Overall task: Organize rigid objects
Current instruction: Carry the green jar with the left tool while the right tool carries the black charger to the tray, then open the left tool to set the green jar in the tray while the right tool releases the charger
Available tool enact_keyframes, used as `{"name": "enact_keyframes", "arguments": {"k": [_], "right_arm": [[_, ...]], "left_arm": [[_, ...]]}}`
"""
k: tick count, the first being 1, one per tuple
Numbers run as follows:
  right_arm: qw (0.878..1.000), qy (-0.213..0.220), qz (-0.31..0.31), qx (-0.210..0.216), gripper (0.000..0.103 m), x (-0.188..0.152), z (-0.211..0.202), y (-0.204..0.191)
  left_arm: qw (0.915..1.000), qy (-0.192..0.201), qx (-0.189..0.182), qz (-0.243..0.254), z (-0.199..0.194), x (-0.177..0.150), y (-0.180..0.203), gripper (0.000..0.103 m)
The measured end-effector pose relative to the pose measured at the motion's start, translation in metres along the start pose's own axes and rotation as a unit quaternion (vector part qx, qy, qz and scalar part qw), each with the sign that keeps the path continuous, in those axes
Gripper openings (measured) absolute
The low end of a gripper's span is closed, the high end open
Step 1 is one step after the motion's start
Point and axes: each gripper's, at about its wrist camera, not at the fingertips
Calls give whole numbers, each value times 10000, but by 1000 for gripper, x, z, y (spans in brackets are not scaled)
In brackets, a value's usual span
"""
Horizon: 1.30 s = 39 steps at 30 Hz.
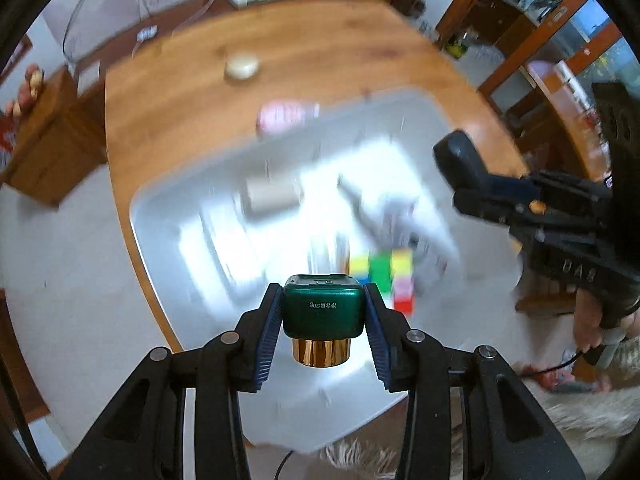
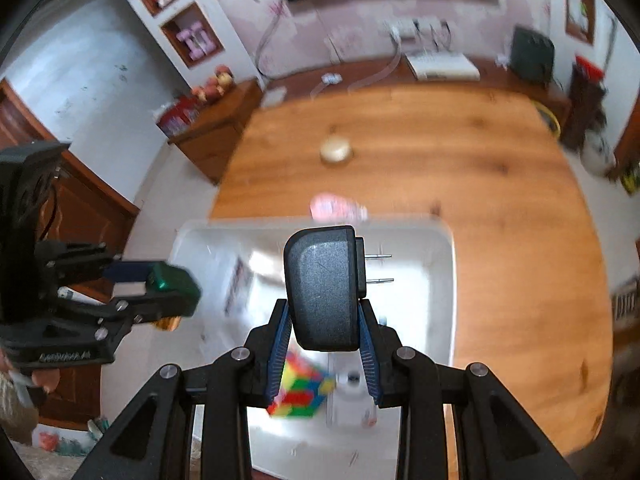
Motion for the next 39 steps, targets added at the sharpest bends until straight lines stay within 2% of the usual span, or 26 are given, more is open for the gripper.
{"name": "enact_keyframes", "arguments": {"k": [4,8,10,20,24,27,30,31,34,36,39], "right_arm": [[9987,-378,131,-313,33,-30,24,1],[9924,-690,25,-1018,33,-51,49,3],[9890,-854,38,-1206,33,-55,59,7],[9770,-1415,46,-1597,33,-70,87,11],[9732,-1559,123,-1688,34,-73,90,15],[9701,-1707,171,-1719,39,-74,93,18],[9697,-1656,126,-1793,64,-75,89,17],[9700,-1614,102,-1814,67,-77,85,11],[9717,-1491,66,-1832,68,-77,73,4],[9730,-1453,103,-1790,68,-73,66,3],[9770,-1330,115,-1663,68,-69,50,2]], "left_arm": [[9992,-369,115,51,28,-24,2,43],[9980,-592,156,145,47,-36,8,43],[9974,-661,187,224,55,-37,11,43],[9935,-949,97,626,85,-43,30,43],[9927,-932,55,765,88,-43,37,43],[9923,-951,45,787,89,-43,37,43],[9924,-968,86,759,89,-43,38,44],[9924,-960,94,761,87,-43,36,44],[9931,-899,47,748,82,-43,37,48],[9937,-839,47,738,73,-43,36,58],[9951,-712,2,687,59,-41,34,66]]}}
Point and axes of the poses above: each gripper's, at about its wrist camera, not at the fingertips, and z roughly the way its jaws point, y to its right, x to its top, and after that the axes turned 4 degrees about x, right-handed
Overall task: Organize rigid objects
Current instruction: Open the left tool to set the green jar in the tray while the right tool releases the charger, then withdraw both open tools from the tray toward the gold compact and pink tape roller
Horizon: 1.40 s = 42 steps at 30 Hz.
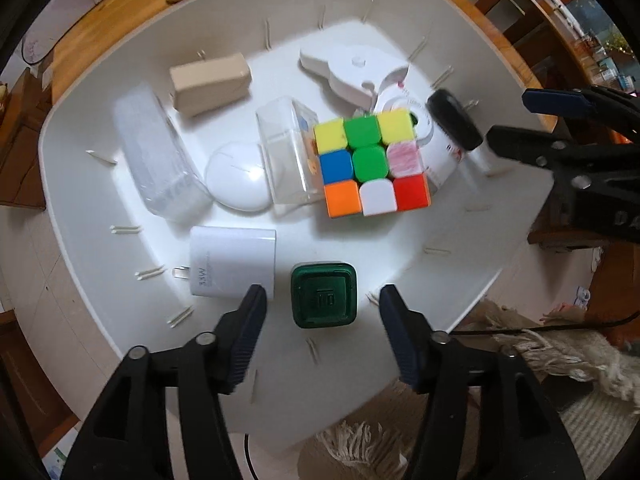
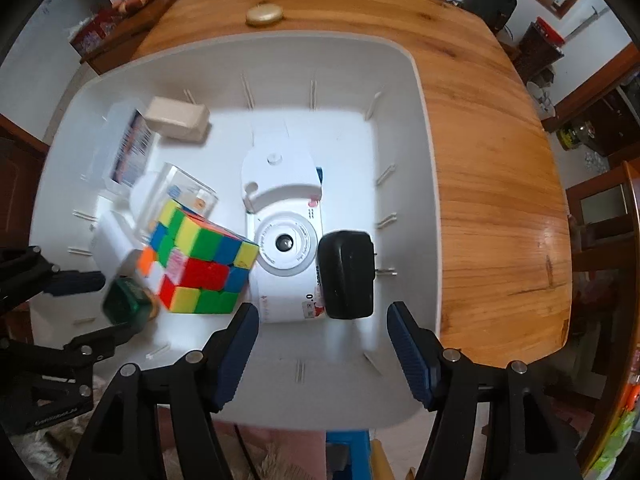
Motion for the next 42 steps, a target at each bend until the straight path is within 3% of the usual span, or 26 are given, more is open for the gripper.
{"name": "enact_keyframes", "arguments": {"k": [5,13,24,35,42], "right_arm": [[9984,483,152,249,68,6,-45,10],[9907,1251,334,410,68,31,-109,27],[9861,1622,-174,310,68,66,-146,18],[9735,2112,-866,135,68,145,-191,15],[9645,2305,-1287,86,71,202,-190,13]], "left_arm": [[9995,282,-54,-96,-33,3,-7,78],[9950,964,39,-253,-92,14,-23,78],[9813,1792,622,-327,-171,51,-51,79],[9670,2231,971,-751,-216,133,-87,80],[9684,1953,1066,-1123,-187,206,-120,85]]}}
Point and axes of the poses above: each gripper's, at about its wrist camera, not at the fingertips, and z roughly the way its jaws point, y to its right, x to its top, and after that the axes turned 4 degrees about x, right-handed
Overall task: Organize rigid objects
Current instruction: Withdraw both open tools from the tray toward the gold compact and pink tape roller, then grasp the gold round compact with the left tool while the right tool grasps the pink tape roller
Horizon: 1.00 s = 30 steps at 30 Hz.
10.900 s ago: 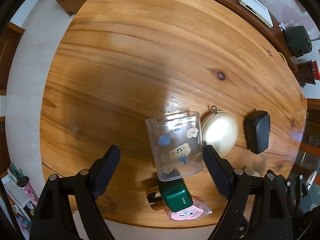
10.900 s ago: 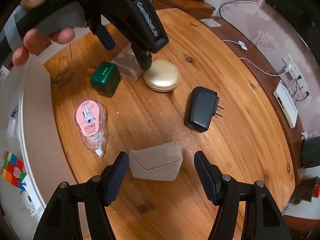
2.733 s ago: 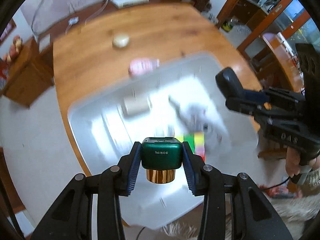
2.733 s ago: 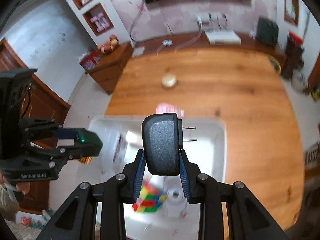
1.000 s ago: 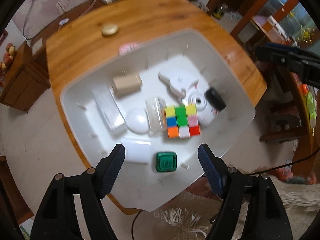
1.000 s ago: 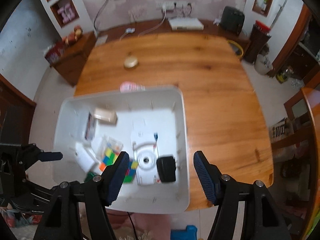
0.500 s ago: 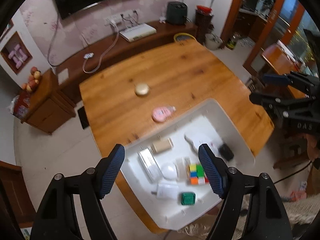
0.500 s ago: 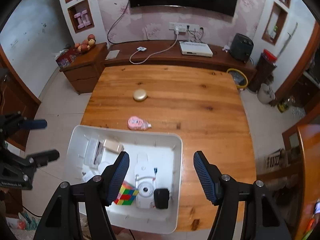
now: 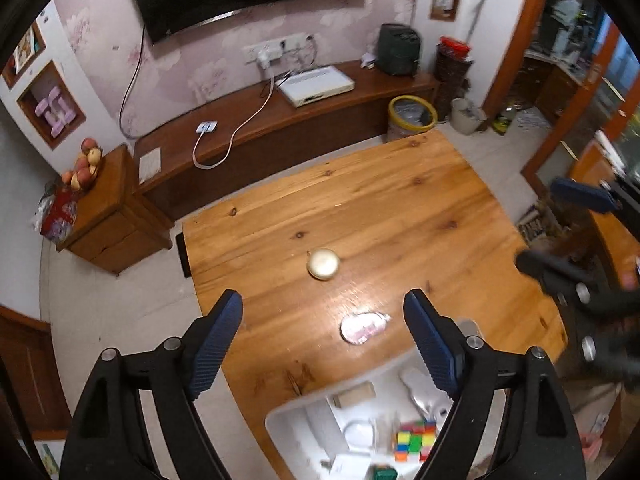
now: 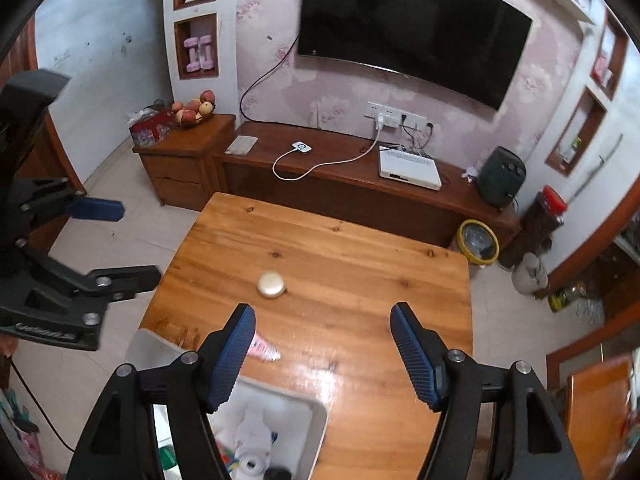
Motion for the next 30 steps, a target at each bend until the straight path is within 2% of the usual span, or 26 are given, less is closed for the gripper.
{"name": "enact_keyframes", "arguments": {"k": [7,10,15,18,24,30], "right_arm": [[9986,-395,-125,316,71,8,74,13],[9957,-724,-330,480,71,2,119,12],[9875,-1267,-538,763,71,-18,184,6],[9828,-1472,-485,1002,71,-28,207,5],[9766,-1752,-458,1158,71,-42,234,5],[9738,-1875,-400,1225,71,-51,244,6]], "left_arm": [[9939,-795,-78,-763,100,31,-15,85],[9892,-1053,-44,-1018,141,37,-18,85],[9758,-1574,-146,-1509,205,36,-21,85],[9676,-1866,-223,-1685,237,31,-16,85],[9576,-2158,-428,-1861,265,21,-4,85],[9584,-2230,-277,-1758,272,11,1,85]]}}
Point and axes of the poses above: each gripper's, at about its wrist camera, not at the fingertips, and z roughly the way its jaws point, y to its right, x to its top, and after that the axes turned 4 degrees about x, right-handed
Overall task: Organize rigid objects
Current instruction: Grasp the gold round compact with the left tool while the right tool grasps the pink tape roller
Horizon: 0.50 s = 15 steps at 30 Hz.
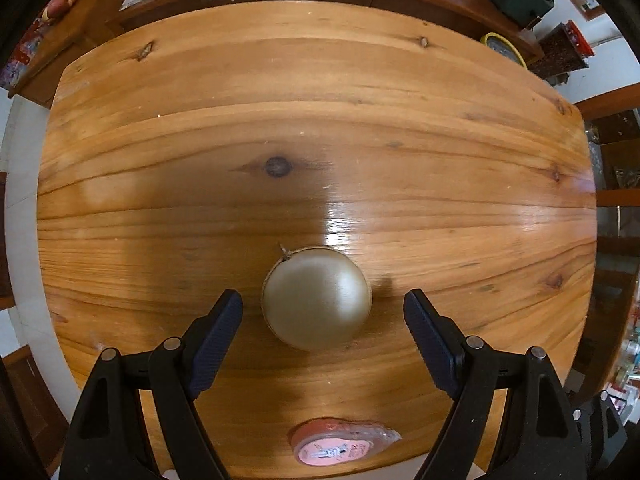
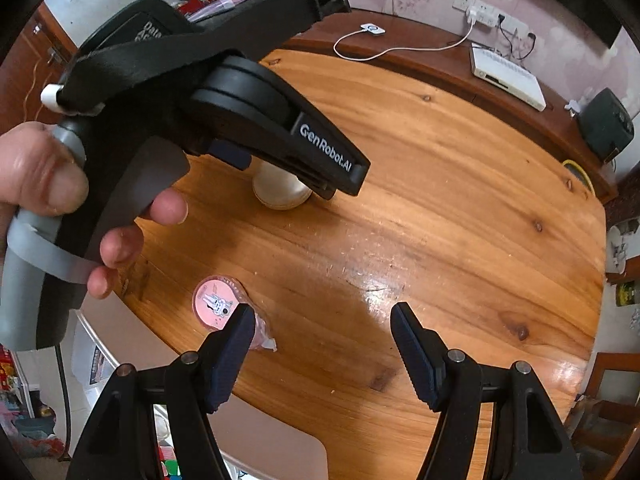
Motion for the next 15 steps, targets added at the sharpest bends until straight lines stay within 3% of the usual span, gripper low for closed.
{"name": "enact_keyframes", "arguments": {"k": [5,9,15], "right_arm": [[9999,-79,-4,70,71,0,5,-4],[9996,-146,-174,148,71,2,10,-13],[9966,-422,-650,285,71,7,27,-36]], "left_arm": [[9999,120,55,39,1,-3,-4,82],[9987,324,167,351,-5,-7,-2,59],[9990,419,75,130,-10,-11,-30,59]]}}
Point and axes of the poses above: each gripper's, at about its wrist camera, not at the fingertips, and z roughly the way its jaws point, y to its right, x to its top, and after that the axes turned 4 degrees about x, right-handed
